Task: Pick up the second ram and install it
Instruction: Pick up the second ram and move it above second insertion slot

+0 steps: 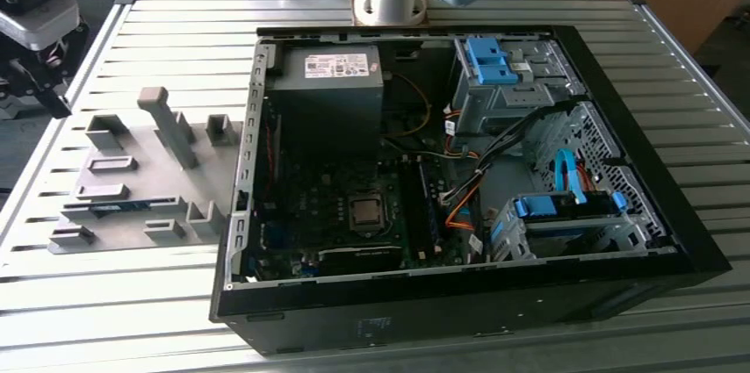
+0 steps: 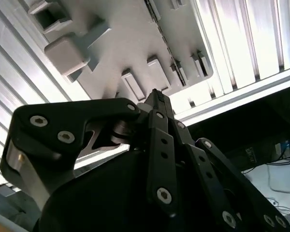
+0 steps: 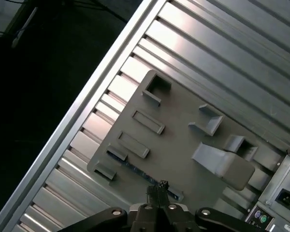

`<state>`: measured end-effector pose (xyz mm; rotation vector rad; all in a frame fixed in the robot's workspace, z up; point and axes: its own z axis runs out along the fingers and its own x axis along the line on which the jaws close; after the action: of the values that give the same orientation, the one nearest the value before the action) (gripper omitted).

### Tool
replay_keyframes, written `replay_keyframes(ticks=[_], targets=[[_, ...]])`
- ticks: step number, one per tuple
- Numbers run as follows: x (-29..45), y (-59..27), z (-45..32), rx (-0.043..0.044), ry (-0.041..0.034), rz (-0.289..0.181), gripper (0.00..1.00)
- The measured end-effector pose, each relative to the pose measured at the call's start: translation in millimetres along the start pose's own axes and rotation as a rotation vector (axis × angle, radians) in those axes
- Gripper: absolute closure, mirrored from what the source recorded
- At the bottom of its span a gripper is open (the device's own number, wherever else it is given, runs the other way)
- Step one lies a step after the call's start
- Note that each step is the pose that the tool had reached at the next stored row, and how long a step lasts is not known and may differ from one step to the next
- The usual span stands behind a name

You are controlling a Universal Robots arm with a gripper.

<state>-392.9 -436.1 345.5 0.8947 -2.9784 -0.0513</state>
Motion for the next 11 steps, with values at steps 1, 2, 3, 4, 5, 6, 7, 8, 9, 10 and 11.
replay_keyframes(ticks=[1,2,3,4,5,6,7,8,9,10,11], targets=[[0.0,0.0,0.0,0.0004,0.0007,-0.019,0.89],[0.0,0.0,0.1,0.0008,0.0015,-0.037,0.89],[0.0,0.0,0.1,0.0012,0.0023,-0.055,0.89],[0.0,0.0,0.1,0.0015,0.003,-0.073,0.89],[0.0,0.0,0.2,0.0019,0.0037,-0.091,0.89],[0.1,0.1,0.1,0.0022,0.0044,-0.107,0.89],[0.2,0.2,0.1,0.0024,0.005,-0.118,0.89],[0.4,0.3,0.1,0.0027,0.0056,-0.132,0.89],[0.5,0.3,0.2,0.003,0.006,-0.145,0.89],[0.6,0.4,0.2,0.0033,0.0065,-0.159,0.89],[0.7,0.3,0.2,0.0035,0.007,-0.171,0.89]])
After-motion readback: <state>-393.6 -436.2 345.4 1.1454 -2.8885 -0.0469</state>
